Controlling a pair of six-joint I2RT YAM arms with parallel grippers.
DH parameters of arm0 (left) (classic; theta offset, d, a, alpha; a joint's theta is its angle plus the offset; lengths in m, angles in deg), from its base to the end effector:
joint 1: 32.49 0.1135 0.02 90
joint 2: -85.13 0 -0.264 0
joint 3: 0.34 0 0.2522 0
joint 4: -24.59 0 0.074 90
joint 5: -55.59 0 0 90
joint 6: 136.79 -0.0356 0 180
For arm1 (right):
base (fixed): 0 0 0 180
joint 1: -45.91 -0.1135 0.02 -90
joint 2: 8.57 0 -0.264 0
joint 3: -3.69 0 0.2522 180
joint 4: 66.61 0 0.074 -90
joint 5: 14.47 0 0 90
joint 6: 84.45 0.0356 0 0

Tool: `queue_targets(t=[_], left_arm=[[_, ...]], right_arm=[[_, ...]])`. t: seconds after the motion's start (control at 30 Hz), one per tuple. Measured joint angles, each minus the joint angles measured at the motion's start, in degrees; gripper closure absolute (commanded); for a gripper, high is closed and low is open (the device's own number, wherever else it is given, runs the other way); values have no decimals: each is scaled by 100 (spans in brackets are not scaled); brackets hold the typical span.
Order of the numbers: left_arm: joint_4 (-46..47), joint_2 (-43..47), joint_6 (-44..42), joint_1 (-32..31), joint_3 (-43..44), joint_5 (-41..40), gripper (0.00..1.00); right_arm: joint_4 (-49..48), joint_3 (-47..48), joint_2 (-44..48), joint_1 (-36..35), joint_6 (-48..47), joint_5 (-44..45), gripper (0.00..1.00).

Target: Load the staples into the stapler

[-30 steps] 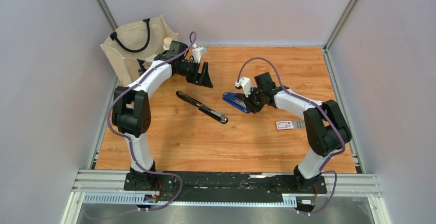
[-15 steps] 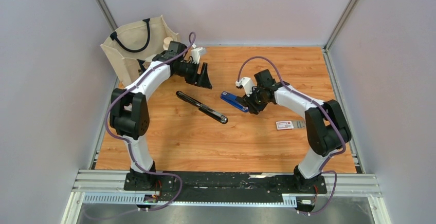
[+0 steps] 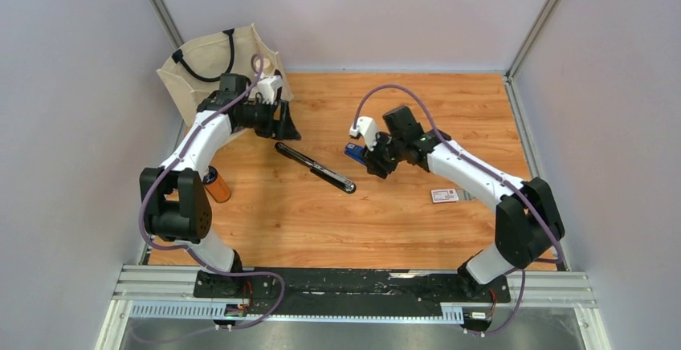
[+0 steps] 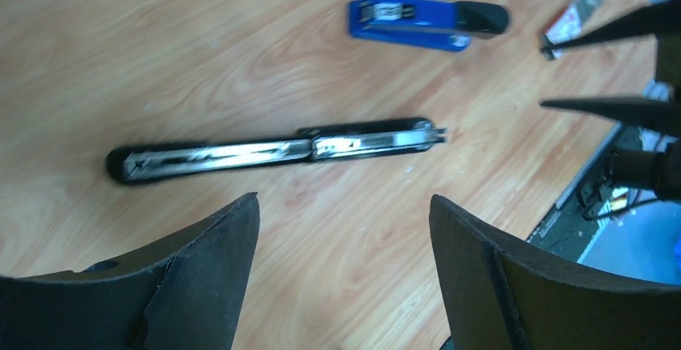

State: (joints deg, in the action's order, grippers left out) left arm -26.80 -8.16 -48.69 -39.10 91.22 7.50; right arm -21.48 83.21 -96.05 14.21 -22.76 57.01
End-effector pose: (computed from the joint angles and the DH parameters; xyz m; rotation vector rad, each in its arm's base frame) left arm 0.3425 -0.0636 0.2891 0.4784 2.3449 -0.9409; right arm 0.2688 0.1793 0.2562 -1.3546 2.0764 0.4279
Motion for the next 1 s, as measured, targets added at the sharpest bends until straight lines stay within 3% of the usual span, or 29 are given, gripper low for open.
queue_targets(t=[0.3, 0.53, 0.83, 1.0], left_arm=[[39, -66, -98, 1021, -702, -72, 14], [94, -164, -144, 1075, -702, -85, 14], [251, -481, -146, 1128, -688, -105, 14], [273, -522, -146, 1143, -621, -118, 14]], right_arm=[[-404, 321, -1165, -879, 210, -7, 52], [-494, 492, -1506, -1097, 297, 118, 56], [-557, 621, -1768, -1294, 304, 496, 74], [-603, 638, -1808, -1309, 310, 636, 72]])
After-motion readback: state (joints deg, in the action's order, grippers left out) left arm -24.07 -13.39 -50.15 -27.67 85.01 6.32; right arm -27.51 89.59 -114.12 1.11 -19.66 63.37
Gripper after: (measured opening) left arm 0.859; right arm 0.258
